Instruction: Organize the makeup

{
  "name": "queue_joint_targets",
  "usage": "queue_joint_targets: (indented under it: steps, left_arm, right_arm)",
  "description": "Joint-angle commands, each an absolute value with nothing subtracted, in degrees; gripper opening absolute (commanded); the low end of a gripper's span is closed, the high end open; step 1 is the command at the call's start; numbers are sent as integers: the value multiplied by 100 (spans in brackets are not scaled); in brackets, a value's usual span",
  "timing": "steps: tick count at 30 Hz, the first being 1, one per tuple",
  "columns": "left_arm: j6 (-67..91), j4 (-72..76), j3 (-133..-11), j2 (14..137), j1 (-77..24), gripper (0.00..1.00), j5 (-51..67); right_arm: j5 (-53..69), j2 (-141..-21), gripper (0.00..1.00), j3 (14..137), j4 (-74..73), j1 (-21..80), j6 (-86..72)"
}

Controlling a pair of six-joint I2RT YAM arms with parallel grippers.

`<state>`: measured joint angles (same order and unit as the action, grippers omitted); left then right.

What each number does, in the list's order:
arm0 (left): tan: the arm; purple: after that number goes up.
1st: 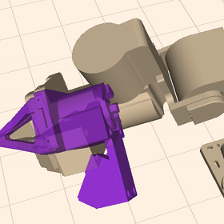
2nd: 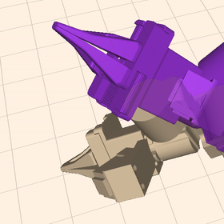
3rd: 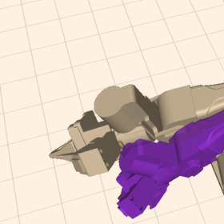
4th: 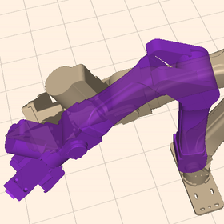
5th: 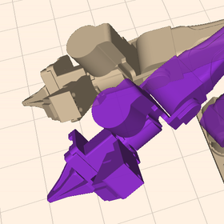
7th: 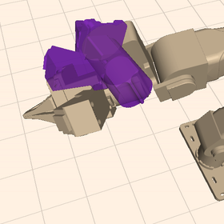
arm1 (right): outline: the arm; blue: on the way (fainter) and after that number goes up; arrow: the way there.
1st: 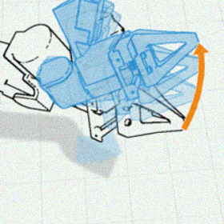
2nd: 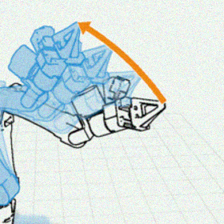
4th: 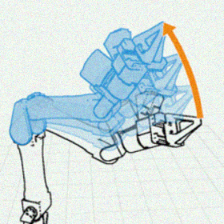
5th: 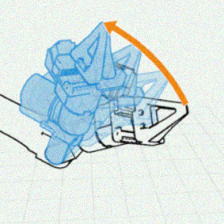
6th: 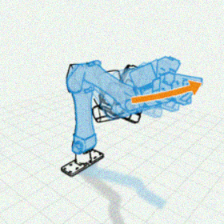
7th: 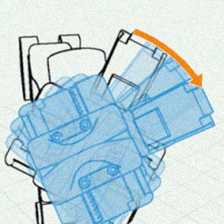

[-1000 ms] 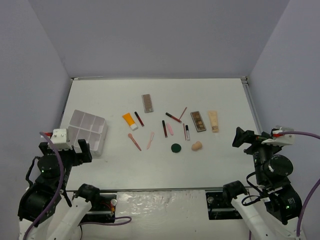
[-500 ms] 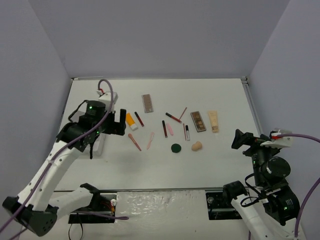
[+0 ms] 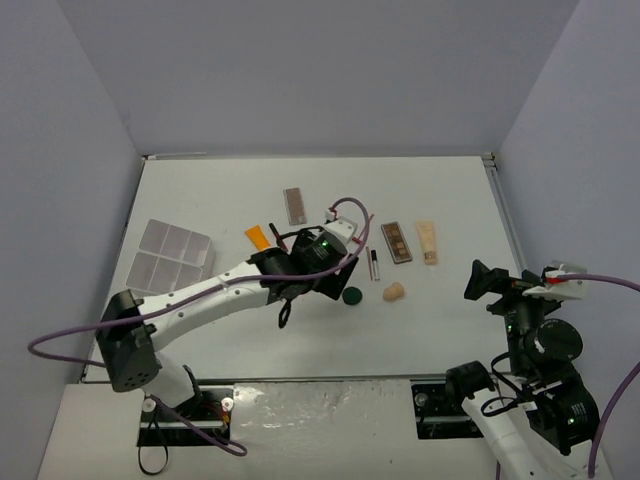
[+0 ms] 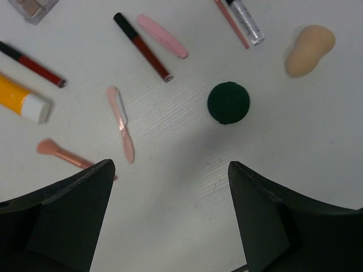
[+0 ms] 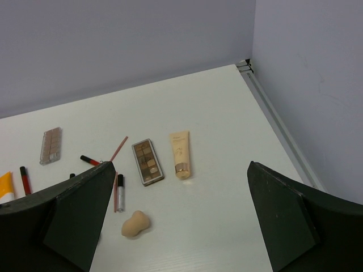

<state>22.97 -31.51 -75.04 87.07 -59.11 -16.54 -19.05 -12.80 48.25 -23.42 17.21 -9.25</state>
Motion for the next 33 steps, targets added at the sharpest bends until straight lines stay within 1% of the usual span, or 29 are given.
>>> queue_joint_targets:
  steps: [1,5,11,14,19,23,33]
  left_arm:
    - [2505,-2443,-8277,9554,-6478,77,-2223]
    - [2499,-2372,-8650,10326,-6575,76,-2036]
    - [2625,-2295,-8908,10915,-6591,69,-1858]
    - [2636,-2335,-9014,11125,-6643,62,-1895]
    - [2637,-2372,-9130,11441,-6662,53,-1924]
    - [2655,-2454,-9214,11666,-6653,49,-2032]
    - [2716,-2601,-9368,11916,-6653,46,-2152]
  right_arm:
    - [-1929,-1250,100,4773,-1854,1712,-1000]
    - [-1838,-1185,100,4744,-1836,1705,-975]
    - [-1845,-1126,100,4703,-1837,1705,-975]
    - [-1854,-1084,100,4686,-1828,1705,-976]
    - [-1863,-1037,100,4641,-1819,1705,-984]
    - [-1872,-1018,100,4631,-1819,1713,-984]
    - [-1872,-950,100,4605,-1811,1705,-984]
